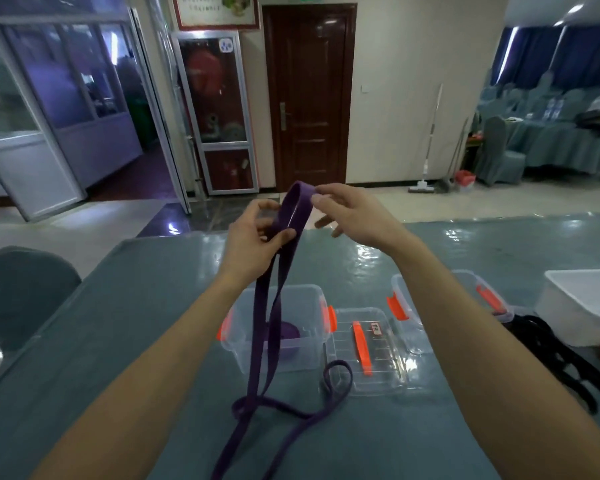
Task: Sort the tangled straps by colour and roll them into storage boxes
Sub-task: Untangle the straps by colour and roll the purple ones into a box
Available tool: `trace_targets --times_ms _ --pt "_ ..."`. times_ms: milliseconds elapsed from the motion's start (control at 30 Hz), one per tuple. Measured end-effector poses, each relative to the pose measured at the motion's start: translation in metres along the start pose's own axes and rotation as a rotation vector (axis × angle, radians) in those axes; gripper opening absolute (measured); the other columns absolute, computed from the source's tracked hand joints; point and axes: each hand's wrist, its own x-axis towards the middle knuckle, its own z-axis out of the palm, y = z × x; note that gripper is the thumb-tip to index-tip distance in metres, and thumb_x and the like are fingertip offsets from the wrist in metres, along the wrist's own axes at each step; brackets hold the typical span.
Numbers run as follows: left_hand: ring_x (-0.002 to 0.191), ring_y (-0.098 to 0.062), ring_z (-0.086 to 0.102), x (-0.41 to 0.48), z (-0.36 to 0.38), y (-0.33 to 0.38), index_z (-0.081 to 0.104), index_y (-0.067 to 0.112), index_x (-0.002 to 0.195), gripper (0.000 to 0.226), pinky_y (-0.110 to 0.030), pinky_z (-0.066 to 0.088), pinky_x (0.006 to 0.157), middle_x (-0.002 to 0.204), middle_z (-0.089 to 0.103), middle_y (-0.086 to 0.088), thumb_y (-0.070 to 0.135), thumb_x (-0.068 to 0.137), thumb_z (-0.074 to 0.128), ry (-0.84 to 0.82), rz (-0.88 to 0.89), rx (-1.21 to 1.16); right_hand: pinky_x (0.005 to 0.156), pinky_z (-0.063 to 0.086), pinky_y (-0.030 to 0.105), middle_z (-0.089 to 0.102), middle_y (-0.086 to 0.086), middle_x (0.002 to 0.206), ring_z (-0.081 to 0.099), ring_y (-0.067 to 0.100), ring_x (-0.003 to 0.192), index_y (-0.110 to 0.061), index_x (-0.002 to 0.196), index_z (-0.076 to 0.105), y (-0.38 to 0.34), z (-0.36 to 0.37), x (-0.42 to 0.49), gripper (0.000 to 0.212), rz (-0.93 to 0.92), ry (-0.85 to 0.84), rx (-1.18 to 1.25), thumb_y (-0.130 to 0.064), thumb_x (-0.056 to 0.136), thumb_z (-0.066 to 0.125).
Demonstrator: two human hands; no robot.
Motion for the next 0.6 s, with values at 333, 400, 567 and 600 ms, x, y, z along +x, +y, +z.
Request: trace_targets --times_ms 333,400,567,600 --pt "0.089 0.005 0.068 0.064 -0.03 0.078 0.054 0.031 0.107 0.028 -0.017 0.057 0.079 0.09 0.069 0.019 0.025 0.096 0.08 0.202 0.281 0.281 0.078 0.061 0.032 0.081 -0.001 0.097 0.08 0.015 0.082 -0.022 0.112 0.075 -0.051 -0.029 0.044 0.018 -0.227 0.151 0.151 -0.023 0.096 0.082" --pt "0.093 -0.002 0.074 0.07 -0.034 0.079 0.061 0.02 0.114 0.024 -0.034 0.062 0.09 0.097 0.077 0.007 0.02 0.098 0.079 0.019 0.136 0.093 0.075 0.063 0.033 0.081 0.003 0.1 0.08 0.017 0.083 -0.015 0.116 0.073 -0.054 -0.033 0.047 0.02 -0.219 0.128 0.225 -0.017 0.098 0.079" --pt "0.091 -0.032 0.082 0.077 -0.057 0.078 0.054 0.017 0.103 0.025 -0.042 0.067 0.078 0.1 0.081 -0.016 0.019 0.097 0.078 0.011 0.055 -0.368 0.069 0.058 0.029 0.081 0.018 0.102 0.072 0.016 0.075 -0.009 0.116 0.075 -0.059 -0.058 0.052 0.017 -0.218 0.167 0.369 -0.012 0.099 0.075" --pt "0.083 -0.027 0.081 0.079 -0.062 0.081 0.055 0.024 0.102 0.033 -0.037 0.065 0.069 0.097 0.081 -0.012 0.026 0.09 0.086 0.043 0.055 -0.373 0.069 0.058 0.03 0.08 0.02 0.104 0.07 0.016 0.075 -0.01 0.115 0.076 -0.06 -0.062 0.052 0.017 -0.239 0.171 0.379 -0.012 0.099 0.075"
